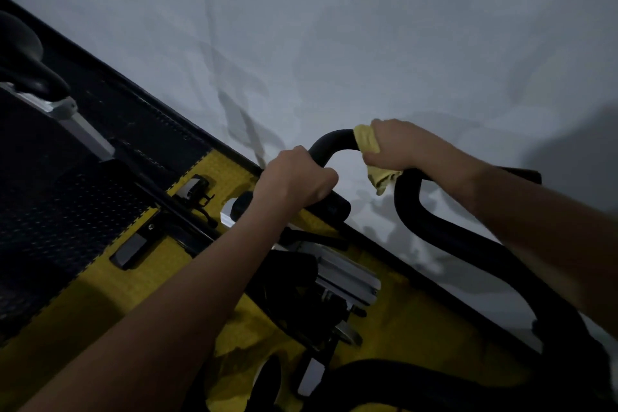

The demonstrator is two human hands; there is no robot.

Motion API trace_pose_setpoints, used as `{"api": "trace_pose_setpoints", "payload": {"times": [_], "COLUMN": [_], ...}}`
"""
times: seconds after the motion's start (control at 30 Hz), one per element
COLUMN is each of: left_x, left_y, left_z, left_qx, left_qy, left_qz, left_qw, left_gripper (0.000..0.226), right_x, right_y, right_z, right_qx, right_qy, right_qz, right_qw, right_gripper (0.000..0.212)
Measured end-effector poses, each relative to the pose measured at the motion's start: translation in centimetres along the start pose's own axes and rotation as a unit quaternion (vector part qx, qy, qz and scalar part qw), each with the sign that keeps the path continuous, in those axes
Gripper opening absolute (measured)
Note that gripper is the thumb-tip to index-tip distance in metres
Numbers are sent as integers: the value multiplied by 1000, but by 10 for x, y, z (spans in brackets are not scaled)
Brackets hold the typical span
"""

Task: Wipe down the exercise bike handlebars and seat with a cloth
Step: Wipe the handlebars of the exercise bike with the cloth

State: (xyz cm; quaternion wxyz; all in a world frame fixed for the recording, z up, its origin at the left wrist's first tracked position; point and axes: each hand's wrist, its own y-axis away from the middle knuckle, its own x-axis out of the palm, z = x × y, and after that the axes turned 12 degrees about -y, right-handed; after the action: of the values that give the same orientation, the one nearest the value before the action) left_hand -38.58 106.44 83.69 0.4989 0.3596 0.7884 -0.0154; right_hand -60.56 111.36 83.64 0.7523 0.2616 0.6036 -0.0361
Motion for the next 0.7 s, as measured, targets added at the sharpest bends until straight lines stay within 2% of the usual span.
{"api": "trace_pose_setpoints", "payload": {"times": [0.07, 0.17, 0.3, 0.43, 0.53, 0.63, 0.7], "left_x": [1, 2, 2, 2, 2, 2, 3], "left_y": [-2, -2, -2, 0, 2, 3, 2], "left_z": [0, 0, 2, 0, 0, 0, 0], "left_qx": [-3, -5, -3, 0, 4, 5, 5], "left_qy": [-4, -7, -8, -27, -25, -23, -19], "left_qz": [-2, -4, -9, -10, -12, -14, -9], "left_qw": [1000, 1000, 1000, 1000, 1000, 1000, 1000], "left_gripper": [25, 24, 19, 26, 27, 27, 27], "right_x": [7, 17, 3, -8, -9, -12, -14], "right_y": [-4, -4, -13, -1, 14, 16, 13], "right_z": [4, 7, 11, -13, -35, -42, -38], "right_qx": [-28, -34, 30, 79, 102, 135, 159], "right_qy": [0, 6, -4, -82, -141, -147, -141], "right_qz": [-31, -64, -3, 67, 86, 109, 119], "right_qw": [999, 997, 1000, 991, 981, 974, 970], "right_gripper": [35, 45, 60, 57, 54, 66, 64]}}
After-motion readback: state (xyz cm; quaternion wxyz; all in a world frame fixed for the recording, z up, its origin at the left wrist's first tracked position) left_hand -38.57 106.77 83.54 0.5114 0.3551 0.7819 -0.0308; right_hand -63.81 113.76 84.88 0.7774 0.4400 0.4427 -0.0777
